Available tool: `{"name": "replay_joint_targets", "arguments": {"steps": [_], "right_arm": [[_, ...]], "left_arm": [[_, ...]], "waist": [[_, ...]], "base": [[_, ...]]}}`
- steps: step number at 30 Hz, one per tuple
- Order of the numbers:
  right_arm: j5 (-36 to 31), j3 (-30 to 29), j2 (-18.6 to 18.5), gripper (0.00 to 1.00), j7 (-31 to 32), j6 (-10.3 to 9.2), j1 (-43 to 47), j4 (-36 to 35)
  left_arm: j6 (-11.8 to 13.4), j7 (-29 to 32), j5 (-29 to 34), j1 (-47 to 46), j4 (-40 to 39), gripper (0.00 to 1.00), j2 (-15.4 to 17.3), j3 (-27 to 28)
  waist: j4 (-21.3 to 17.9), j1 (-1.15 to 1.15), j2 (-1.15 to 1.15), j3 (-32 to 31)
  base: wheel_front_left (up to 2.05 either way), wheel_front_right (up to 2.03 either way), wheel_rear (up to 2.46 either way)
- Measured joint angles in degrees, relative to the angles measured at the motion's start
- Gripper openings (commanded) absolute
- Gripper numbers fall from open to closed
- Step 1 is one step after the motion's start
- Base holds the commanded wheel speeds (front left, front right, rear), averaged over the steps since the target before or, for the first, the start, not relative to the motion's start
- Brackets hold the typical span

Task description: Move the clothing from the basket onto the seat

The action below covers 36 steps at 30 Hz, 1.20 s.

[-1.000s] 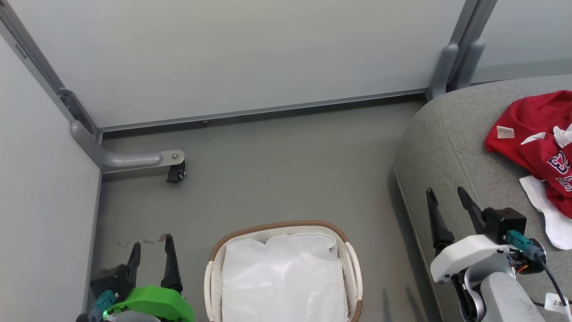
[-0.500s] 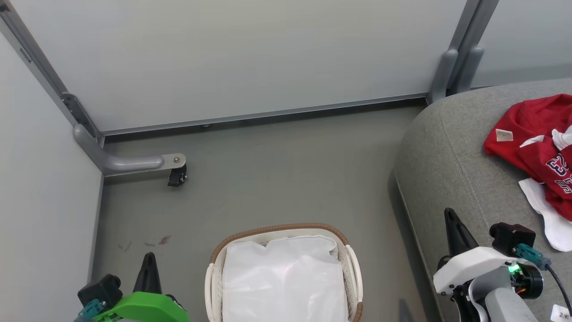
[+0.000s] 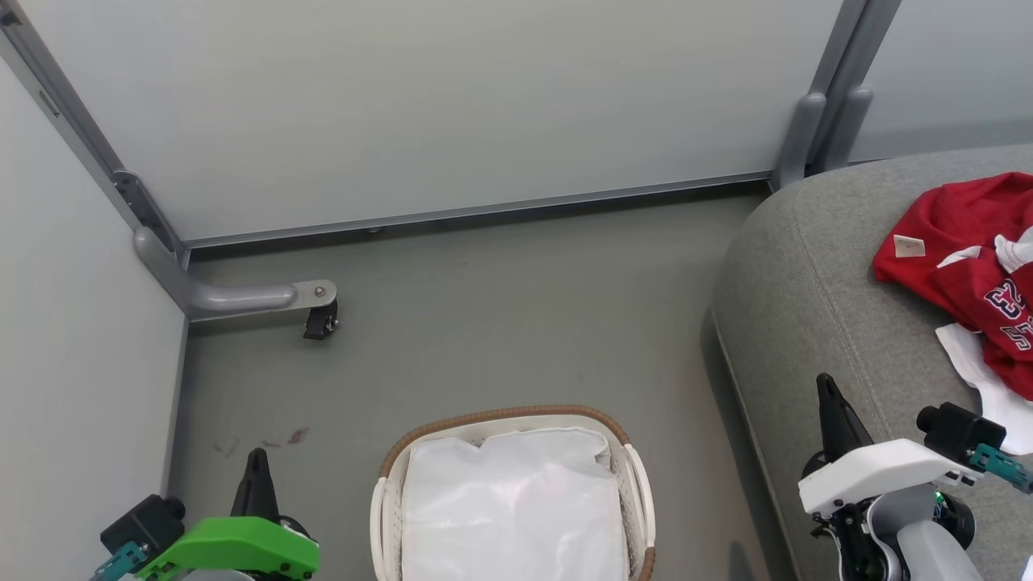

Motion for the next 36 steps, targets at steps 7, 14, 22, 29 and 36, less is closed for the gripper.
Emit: {"name": "replay_joint_targets", "arguments": {"steps": [7,14,22,29,36], "right_arm": [[5.98,-0.41,-0.04,0.00,1.56,0.00,0.54,-1.13],[11.50,-0.74,-0.08,0.00,2.96,0.00,0.82,-2.12],[17.26,-1.12,-0.13,0.00,4.55,0.00,0.94,-3.20],[22.08,-1.51,-0.18,0.00,5.81,0.00,1.18,-4.03],[26.44,-1.79,-0.20,0.00,7.01,-0.01,1.49,-4.91]], "left_arm": [[-0.32,1.54,-5.01,-0.04,-1.20,0.00,0.00,0.94],[-0.66,3.00,-9.81,-0.10,-2.36,0.00,0.00,1.60],[-1.10,4.55,-14.93,-0.24,-3.39,0.00,0.01,2.46],[-1.49,5.83,-19.02,-0.31,-4.44,0.00,0.02,3.14],[-1.78,6.98,-22.87,-0.51,-5.19,0.00,0.02,3.63]], "waist": [[-0.01,0.00,0.00,-0.17],[-0.01,0.00,0.00,-0.34],[-0.02,0.00,0.00,-0.54],[-0.03,0.00,0.00,-0.70],[-0.03,0.00,0.00,-0.88]], "base": [[0.00,0.00,0.00],[0.00,0.00,0.00],[0.00,0.00,0.00],[0.00,0.00,0.00],[0.00,0.00,0.00]]}}
